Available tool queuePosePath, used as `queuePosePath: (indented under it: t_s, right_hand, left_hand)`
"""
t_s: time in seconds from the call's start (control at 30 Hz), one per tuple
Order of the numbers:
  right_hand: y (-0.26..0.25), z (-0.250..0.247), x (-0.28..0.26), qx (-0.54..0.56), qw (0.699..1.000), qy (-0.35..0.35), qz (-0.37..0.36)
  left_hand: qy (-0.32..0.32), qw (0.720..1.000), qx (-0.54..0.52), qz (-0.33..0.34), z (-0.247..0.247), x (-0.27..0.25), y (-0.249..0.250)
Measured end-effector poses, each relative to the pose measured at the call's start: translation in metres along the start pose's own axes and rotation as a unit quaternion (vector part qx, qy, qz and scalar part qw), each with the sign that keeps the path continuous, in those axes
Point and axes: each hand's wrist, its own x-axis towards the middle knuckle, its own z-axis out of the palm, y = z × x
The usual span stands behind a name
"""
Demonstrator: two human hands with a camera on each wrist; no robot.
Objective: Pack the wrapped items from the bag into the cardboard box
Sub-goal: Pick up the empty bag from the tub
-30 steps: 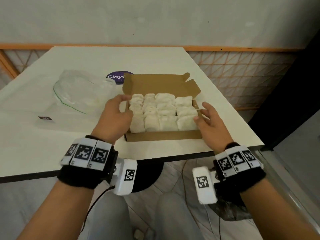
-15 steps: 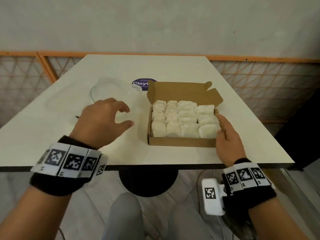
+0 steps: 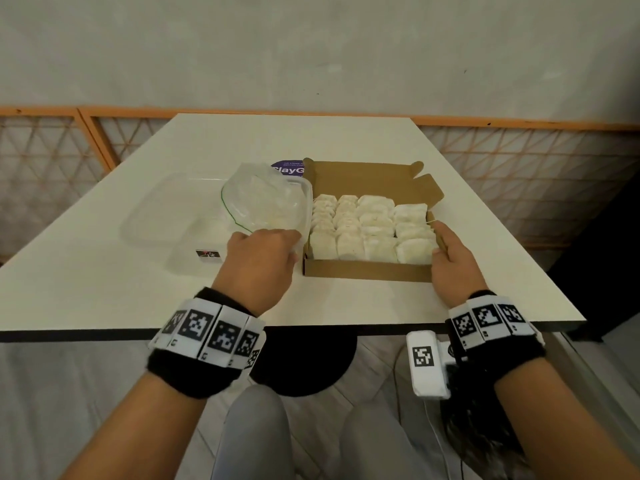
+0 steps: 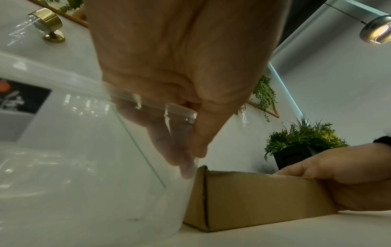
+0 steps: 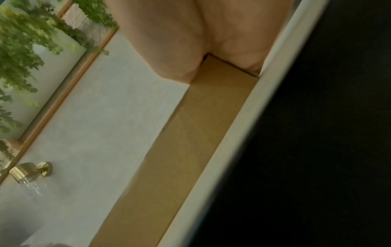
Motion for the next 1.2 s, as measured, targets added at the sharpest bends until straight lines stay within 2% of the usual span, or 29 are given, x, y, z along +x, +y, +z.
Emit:
queuePosePath:
  t_s: [0.1,0.17,0.2,0.23,0.3,0.33,0.37,0.4,0.47,0.5,0.53,0.57,0.67,0.73,0.77,0.83,0.9,0.93,1.0,1.1,1.17,1.2]
  right_hand:
    - [-0.004,-0.003,0.000,-0.004,1.000,-0.002,0.004]
    - [-0.014,-0.003,-0.002,-0.013,0.999,0.046,-0.005]
    - [-0.020,-0.003,-0.005,-0.017,0.996,0.083,-0.028]
    - [-0.027,-0.001,-0.010,-0.018,0.991,0.118,-0.063]
    - [-0.039,0.004,-0.021,-0.016,0.980,0.148,-0.134]
    - [-0.042,0.009,-0.026,-0.015,0.977,0.143,-0.155]
    - [-0.044,0.014,-0.030,-0.012,0.978,0.130,-0.164]
    - [-0.046,0.019,-0.032,-0.006,0.979,0.118,-0.166]
    - [-0.053,0.027,-0.037,0.022,0.981,0.097,-0.168]
    - [-0.058,0.030,-0.040,0.045,0.981,0.080,-0.169]
    - [-0.065,0.032,-0.042,0.072,0.981,0.059,-0.170]
    - [-0.072,0.034,-0.043,0.098,0.980,0.039,-0.170]
    - [-0.097,0.032,-0.040,0.142,0.977,-0.003,-0.161]
    - [-0.115,0.031,-0.031,0.174,0.976,-0.060,-0.117]
    - [-0.124,0.031,-0.026,0.213,0.968,-0.112,-0.075]
    - [-0.140,0.032,-0.020,0.329,0.917,-0.225,0.005]
    - [-0.148,0.032,-0.018,0.413,0.866,-0.278,0.044]
    - [-0.149,0.032,-0.018,0.434,0.854,-0.283,0.044]
    - [-0.146,0.033,-0.020,0.440,0.856,-0.271,0.027]
    - [-0.137,0.036,-0.020,0.369,0.907,-0.195,-0.044]
    - [-0.132,0.037,-0.022,0.275,0.947,-0.089,-0.138]
    - [-0.131,0.037,-0.024,0.223,0.956,-0.038,-0.189]
  left_hand:
    - [-0.007,1.000,-0.007,-0.003,-0.003,0.000,0.000]
    - [-0.018,0.999,-0.040,0.007,-0.009,-0.001,-0.003]
    - [-0.001,0.997,-0.081,0.009,-0.012,-0.003,-0.006]
    - [0.043,0.991,-0.128,0.009,-0.018,-0.004,-0.010]
    - [0.217,0.960,-0.176,-0.007,-0.031,-0.003,-0.018]
    - [0.293,0.938,-0.180,-0.038,-0.037,-0.002,-0.022]
    - [0.322,0.923,-0.188,-0.089,-0.044,0.001,-0.025]
    - [0.288,0.924,-0.203,-0.150,-0.051,0.004,-0.029]
    - [0.122,0.932,-0.243,-0.240,-0.059,0.014,-0.035]
    - [0.055,0.927,-0.266,-0.257,-0.059,0.019,-0.039]
    - [0.028,0.925,-0.279,-0.257,-0.058,0.024,-0.044]
    - [0.039,0.926,-0.283,-0.246,-0.058,0.026,-0.048]
    - [0.161,0.912,-0.311,-0.213,-0.064,0.025,-0.060]
    - [0.220,0.887,-0.368,-0.170,-0.072,0.020,-0.063]
    - [0.230,0.883,-0.386,-0.138,-0.076,0.017,-0.062]
    - [0.226,0.883,-0.405,-0.073,-0.078,0.011,-0.055]
    - [0.224,0.880,-0.418,-0.039,-0.078,0.009,-0.046]
    - [0.228,0.875,-0.427,-0.034,-0.077,0.009,-0.043]
    - [0.234,0.853,-0.465,-0.034,-0.075,0.008,-0.039]
    - [0.176,0.804,-0.560,-0.096,-0.071,0.012,-0.031]
    - [0.099,0.798,-0.572,-0.159,-0.066,0.016,-0.025]
    - [0.051,0.802,-0.567,-0.181,-0.064,0.017,-0.018]
